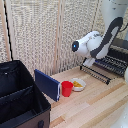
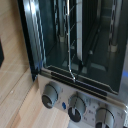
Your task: With care, position your gripper close to the oven tray handle. Make sure to grip the handle tightly. Delicately and attentively pull the tray out from the oven.
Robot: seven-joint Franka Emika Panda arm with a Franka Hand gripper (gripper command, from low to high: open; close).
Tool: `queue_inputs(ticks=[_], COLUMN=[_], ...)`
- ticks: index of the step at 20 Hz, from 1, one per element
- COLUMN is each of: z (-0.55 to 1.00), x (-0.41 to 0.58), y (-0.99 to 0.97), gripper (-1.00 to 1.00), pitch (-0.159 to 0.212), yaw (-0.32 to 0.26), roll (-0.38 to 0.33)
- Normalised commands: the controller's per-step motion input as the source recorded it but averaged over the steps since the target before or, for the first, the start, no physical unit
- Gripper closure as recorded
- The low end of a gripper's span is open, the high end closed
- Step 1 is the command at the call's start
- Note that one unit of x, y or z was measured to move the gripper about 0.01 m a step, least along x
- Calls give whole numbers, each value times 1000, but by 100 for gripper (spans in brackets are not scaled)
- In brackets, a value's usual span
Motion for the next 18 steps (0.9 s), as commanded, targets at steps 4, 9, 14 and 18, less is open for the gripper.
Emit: queue_inputs(ticks=[4,9,14,18], z=[-2,1,2,31], x=[75,104,185,211], y=[-669,-482,-489,-566], gripper=[-100,-100,-100,-100], pitch=[2,16,62,54], yaw=[-35,-14,0,0], roll=[63,88,111,120])
